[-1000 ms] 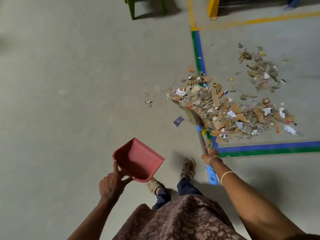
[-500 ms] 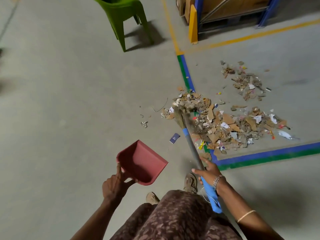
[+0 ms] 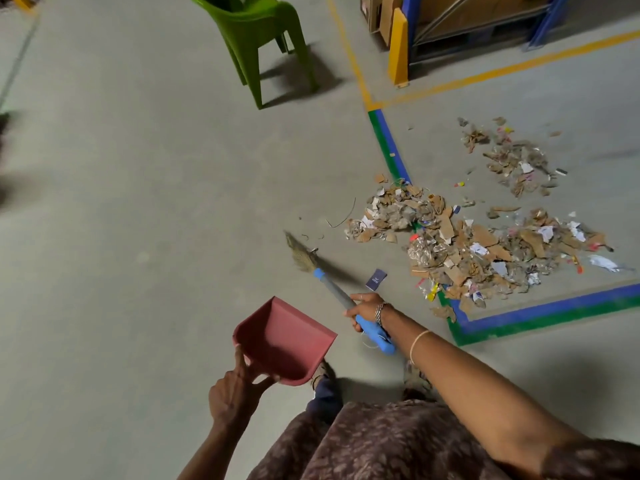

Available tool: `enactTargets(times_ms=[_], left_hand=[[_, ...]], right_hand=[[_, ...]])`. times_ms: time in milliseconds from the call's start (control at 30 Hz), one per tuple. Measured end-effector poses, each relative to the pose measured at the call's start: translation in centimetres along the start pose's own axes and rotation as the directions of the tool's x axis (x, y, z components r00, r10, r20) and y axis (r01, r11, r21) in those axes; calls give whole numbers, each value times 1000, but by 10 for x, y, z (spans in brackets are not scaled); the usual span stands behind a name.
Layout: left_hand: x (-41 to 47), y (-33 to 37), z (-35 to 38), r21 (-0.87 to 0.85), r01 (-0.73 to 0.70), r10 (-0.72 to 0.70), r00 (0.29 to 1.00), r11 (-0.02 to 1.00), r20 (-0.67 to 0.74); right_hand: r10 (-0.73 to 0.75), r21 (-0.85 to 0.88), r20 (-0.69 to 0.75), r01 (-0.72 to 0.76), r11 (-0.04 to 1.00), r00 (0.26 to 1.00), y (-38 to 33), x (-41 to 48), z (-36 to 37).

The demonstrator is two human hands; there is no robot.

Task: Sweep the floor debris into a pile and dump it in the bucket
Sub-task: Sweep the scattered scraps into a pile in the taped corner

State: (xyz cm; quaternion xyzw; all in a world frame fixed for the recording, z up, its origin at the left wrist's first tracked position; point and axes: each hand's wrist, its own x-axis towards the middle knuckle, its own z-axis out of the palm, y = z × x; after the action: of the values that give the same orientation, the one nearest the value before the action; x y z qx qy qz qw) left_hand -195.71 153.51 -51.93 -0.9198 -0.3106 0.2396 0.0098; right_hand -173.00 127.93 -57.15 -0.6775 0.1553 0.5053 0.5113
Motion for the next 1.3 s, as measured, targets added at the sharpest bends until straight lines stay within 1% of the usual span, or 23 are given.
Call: enactTargets(times_ms=[100,233,367,433,500,600,667,733,800,900,967,1100,1200,1300], left_hand=[[29,-29,-5,10,-52,52,999,999,12],[80,-71,-11,-5,-96,96,995,995,15],[123,-96,-22,18,-153,153,988,988,9],[140,-100,-31,21,-174,174,985,984,9],[155,-99,-40,29,-206,206,979,978,-1],[176,-93,-51,51,-250,251,968,967,-6],[190,-87,-58,65,-280,281,960,958,-7],[201,-81,-64,71,-312,315,949,947,-32],[210,-74,-72,79,-339,342,939,938,-37],[221,-65,-83,92,-369,374,926,925,-47],[229,-58,-85,97,-384,391,919,918,-59],[238,-45,-86,99,-412,419,906,906,-61],[236,-35,-82,111,-442,448,894,890,-27],[234,-28,-71,149,-473,477,879,868,14]], right_hand=[[66,48,-42,-64,997,997,-6,29,30],[147,125,-171,-127,984,974,-15,58,50],[158,227,-289,-93,969,944,-18,66,46],[168,304,-347,-59,951,923,-13,63,38],[166,329,-417,-22,944,893,-11,60,30],[170,307,-523,-1,952,835,-7,53,16],[157,235,-602,-14,972,783,-1,47,7],[109,145,-662,-17,989,742,6,41,-3],[83,89,-705,-29,996,704,9,29,-10],[76,76,-736,-29,997,672,14,12,-17],[80,109,-724,-1,994,686,16,-2,-16],[11,91,-649,63,994,760,27,-40,-11],[27,94,-533,28,995,846,48,-58,-12],[68,59,-424,-47,997,903,66,-59,-11]])
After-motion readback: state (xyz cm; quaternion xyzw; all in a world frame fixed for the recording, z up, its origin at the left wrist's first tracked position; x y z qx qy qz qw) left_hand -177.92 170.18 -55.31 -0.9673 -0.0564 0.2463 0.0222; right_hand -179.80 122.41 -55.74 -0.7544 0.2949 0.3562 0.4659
